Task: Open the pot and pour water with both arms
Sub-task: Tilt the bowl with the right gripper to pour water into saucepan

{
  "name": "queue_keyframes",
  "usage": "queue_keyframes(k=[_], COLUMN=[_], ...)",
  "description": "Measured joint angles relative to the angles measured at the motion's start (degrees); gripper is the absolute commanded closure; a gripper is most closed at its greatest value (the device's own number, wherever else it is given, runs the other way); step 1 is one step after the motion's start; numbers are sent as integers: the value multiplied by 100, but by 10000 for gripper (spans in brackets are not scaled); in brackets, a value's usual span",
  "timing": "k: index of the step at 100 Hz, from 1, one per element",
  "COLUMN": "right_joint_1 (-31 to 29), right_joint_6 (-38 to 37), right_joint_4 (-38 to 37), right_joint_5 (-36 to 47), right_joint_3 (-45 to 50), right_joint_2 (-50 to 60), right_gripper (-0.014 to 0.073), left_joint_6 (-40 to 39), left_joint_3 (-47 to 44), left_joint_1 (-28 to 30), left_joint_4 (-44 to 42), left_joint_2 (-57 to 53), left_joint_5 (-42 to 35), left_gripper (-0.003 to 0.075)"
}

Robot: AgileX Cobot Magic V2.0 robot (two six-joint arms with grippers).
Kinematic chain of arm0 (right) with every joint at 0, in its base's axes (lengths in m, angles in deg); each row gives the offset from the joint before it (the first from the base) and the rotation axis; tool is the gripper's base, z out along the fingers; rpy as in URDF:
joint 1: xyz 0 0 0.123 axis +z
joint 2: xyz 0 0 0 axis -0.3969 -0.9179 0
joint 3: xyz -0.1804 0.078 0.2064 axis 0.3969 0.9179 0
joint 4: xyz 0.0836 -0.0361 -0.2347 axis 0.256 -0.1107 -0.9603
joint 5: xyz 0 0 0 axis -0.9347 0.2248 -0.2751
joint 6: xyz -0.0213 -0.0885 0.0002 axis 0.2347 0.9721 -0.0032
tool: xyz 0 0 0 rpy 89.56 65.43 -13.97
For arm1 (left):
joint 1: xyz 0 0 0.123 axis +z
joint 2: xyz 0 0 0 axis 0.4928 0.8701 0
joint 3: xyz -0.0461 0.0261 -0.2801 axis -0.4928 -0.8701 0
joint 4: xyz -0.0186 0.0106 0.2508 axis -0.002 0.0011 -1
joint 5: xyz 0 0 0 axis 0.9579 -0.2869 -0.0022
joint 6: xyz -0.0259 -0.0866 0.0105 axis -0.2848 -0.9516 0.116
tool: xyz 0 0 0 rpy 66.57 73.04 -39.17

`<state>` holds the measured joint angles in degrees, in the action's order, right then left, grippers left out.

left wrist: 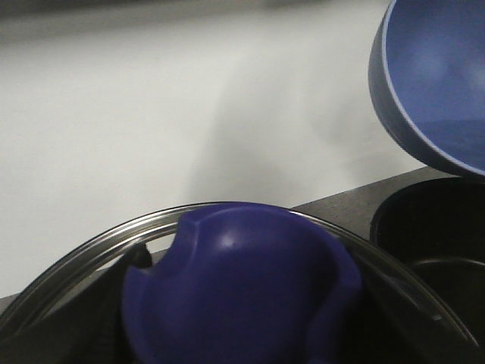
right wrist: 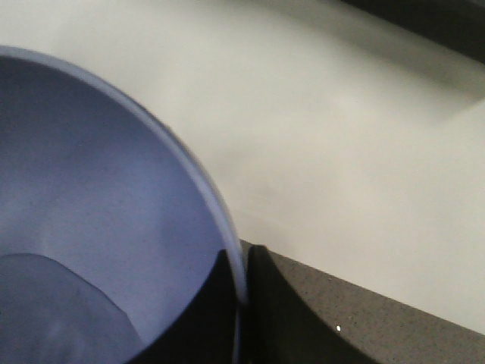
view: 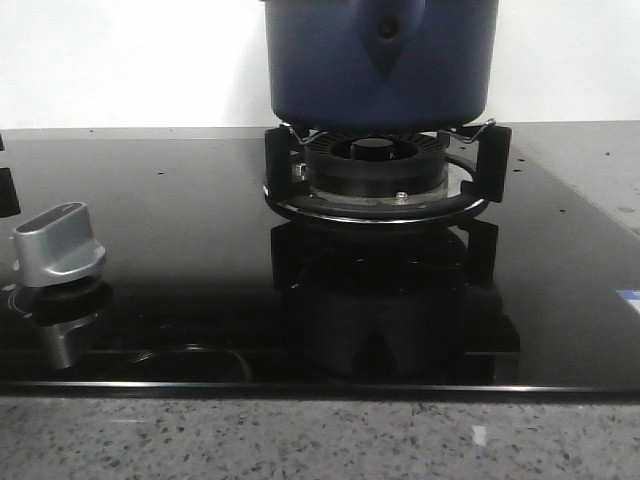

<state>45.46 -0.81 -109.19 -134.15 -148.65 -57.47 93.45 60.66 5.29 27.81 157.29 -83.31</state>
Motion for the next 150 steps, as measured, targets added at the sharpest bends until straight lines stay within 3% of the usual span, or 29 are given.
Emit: queue_keyframes(k=[91, 150], right_joint_1=[495, 517], right_joint_6=[-1196, -1507], right_joint_4=[-2172, -3212], right_joint_5=[84, 288], right_joint_3=[259, 259], right_joint_2=[-4, -4], right_gripper=[639, 639], left_joint_6=[0, 0], left_joint_3=[0, 0], left_joint_1=[0, 0], left_joint_4=[0, 0], left_joint_2=[0, 0], left_joint_5=[0, 0], left_gripper=[459, 459])
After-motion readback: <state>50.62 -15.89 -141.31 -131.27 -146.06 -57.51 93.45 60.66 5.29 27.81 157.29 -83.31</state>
